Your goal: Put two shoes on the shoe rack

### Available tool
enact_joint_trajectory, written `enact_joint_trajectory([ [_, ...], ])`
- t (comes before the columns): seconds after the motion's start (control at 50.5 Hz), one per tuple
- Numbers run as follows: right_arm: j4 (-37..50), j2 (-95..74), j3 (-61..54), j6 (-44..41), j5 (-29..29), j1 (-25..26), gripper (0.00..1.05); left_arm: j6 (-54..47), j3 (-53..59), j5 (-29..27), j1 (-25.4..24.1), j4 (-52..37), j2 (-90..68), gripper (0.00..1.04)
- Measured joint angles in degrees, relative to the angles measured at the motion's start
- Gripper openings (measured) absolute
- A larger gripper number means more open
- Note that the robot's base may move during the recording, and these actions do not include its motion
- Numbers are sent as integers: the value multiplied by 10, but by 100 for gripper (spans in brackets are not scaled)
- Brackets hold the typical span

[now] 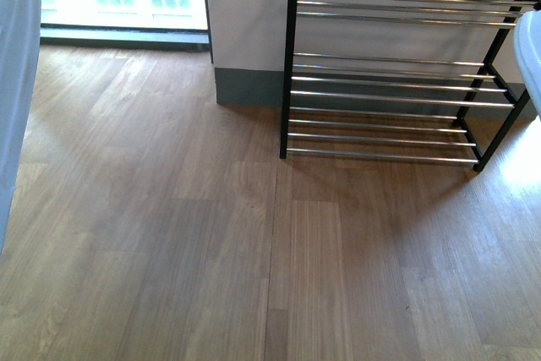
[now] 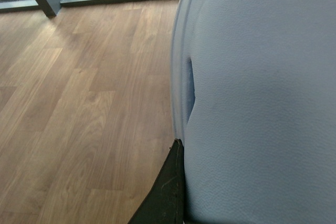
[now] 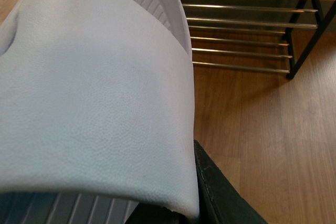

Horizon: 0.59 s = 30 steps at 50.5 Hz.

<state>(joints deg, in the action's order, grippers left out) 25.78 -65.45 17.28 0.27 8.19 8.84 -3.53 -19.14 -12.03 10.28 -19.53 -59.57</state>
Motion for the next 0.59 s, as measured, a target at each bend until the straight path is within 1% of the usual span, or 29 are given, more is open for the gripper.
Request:
enact_joint_trajectory([
  [0.594, 0, 0, 0, 0, 0, 0, 1, 0, 0, 0, 0, 0, 0, 2],
])
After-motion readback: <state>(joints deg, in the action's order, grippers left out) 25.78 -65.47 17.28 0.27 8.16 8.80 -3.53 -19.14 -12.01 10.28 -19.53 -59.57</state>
